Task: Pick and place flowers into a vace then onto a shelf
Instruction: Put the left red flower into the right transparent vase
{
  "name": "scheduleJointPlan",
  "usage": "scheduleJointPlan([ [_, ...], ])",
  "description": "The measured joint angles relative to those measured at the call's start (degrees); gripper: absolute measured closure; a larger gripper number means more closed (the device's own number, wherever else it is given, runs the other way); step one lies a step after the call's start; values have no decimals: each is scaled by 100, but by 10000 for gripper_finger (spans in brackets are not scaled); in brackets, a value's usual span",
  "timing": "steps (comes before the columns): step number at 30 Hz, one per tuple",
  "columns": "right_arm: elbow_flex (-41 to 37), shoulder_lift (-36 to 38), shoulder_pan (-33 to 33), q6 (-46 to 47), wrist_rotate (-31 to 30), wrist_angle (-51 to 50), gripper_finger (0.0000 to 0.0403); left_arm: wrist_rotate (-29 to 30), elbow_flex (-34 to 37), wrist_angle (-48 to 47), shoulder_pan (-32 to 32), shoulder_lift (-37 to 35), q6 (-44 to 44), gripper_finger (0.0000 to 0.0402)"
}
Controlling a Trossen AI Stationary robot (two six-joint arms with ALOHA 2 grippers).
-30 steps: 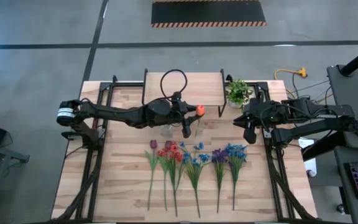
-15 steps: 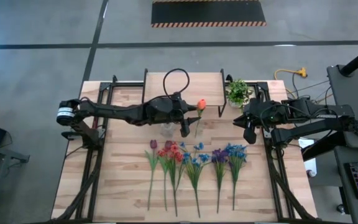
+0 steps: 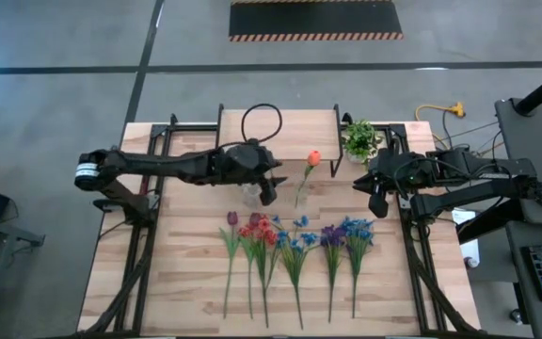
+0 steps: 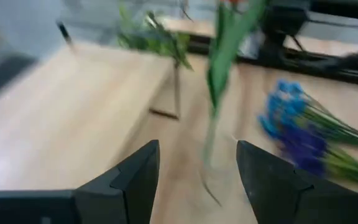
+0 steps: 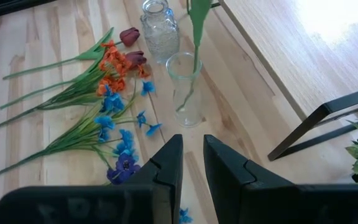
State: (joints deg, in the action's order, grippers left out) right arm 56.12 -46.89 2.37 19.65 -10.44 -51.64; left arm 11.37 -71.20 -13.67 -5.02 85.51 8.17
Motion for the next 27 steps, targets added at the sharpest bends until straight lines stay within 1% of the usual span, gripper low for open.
scheduleJointPlan([
  [3,0,0,0,-61,-4,-2,346,-448,-108,-918,36,-281,549,204],
  [6,-6,0,0,-199,-5,0,346,-634,-130,-1553,159,-647,1120,204],
  [11,-13,-7,0,-391,-9,3,346,-614,-38,-2596,533,-1225,2097,206],
  [15,-15,-7,0,-553,-9,6,346,-258,44,-3319,899,-1418,2854,206],
  [20,-15,-9,-1,-680,-16,31,346,130,93,-3902,1273,-1397,3850,206],
  [23,-16,-9,-2,-696,-16,38,346,236,177,-3953,1417,-1207,4454,206],
  [27,-22,-4,0,-766,-15,40,346,225,454,-3961,1530,-849,5374,206],
])
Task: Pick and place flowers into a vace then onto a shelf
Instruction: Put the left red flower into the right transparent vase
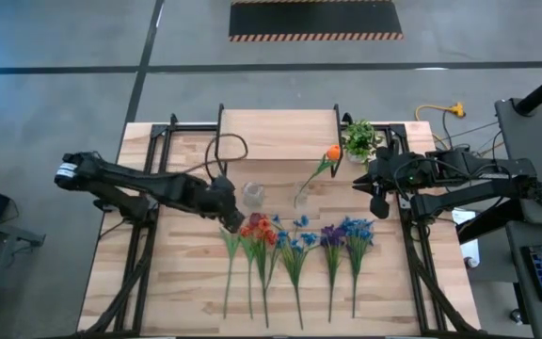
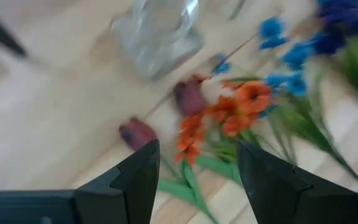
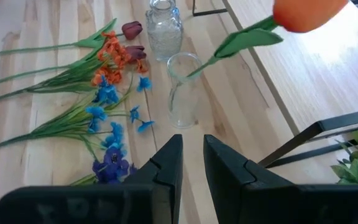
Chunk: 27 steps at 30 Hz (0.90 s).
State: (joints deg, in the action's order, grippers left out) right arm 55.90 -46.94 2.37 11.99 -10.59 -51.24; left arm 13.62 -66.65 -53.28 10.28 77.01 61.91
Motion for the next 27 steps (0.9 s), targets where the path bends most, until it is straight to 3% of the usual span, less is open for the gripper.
scheduleJointPlan([
  [7,-11,0,0,-32,2,1,346,-142,219,-27,72,717,825,206],
  [27,-11,4,0,-44,7,-42,346,-408,467,75,77,1756,802,206],
])
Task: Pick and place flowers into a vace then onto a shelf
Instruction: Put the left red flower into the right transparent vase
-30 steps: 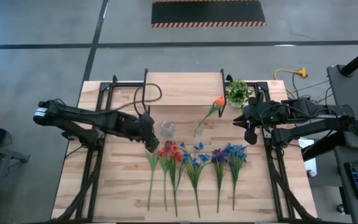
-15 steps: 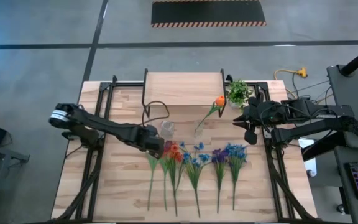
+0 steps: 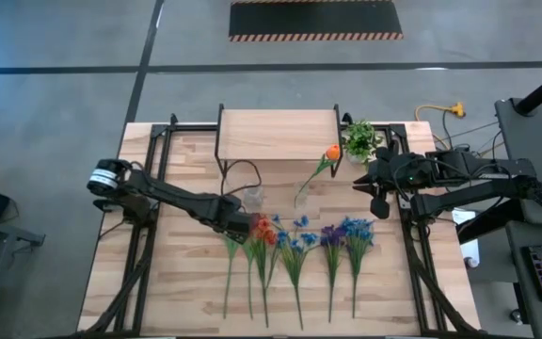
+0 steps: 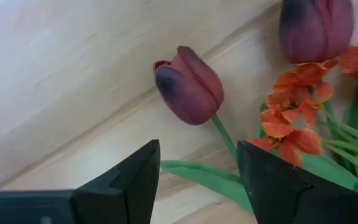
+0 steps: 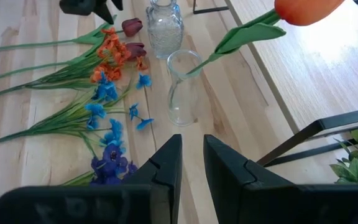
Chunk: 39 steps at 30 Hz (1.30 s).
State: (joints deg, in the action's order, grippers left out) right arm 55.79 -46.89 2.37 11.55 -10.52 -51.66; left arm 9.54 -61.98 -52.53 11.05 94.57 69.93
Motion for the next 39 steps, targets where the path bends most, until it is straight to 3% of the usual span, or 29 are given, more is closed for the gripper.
scheduleJointPlan([
  [18,0,0,0,24,2,0,346,-144,450,851,40,209,26,206],
  [39,0,0,1,44,2,0,346,-313,760,1025,63,213,179,208],
])
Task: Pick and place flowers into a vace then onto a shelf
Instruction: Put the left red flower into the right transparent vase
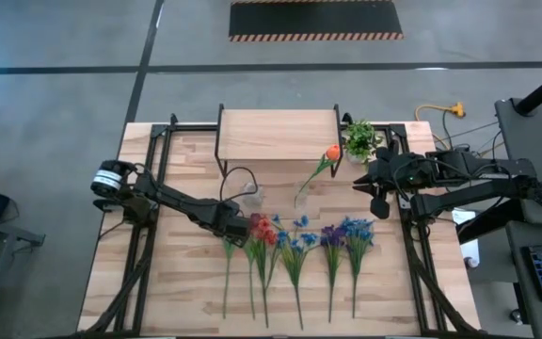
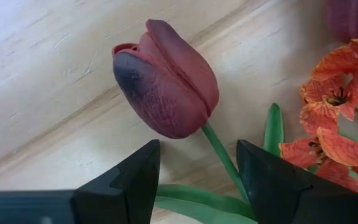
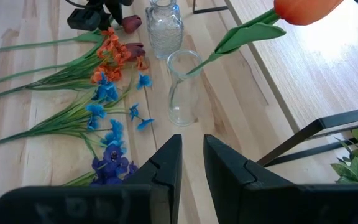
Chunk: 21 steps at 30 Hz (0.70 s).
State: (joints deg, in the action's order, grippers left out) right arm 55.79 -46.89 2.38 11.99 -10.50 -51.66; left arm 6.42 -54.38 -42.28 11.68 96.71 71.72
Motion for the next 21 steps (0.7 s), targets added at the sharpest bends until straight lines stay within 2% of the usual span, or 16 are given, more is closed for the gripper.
scheduleJointPlan([
  [4,0,0,1,-18,0,0,346,-21,3,11,1,0,-14,234],
  [14,0,0,-1,-15,-2,2,346,-83,-8,-21,4,-2,-166,347],
  [21,0,0,1,0,-2,4,346,-90,4,-77,4,-72,-203,394],
])
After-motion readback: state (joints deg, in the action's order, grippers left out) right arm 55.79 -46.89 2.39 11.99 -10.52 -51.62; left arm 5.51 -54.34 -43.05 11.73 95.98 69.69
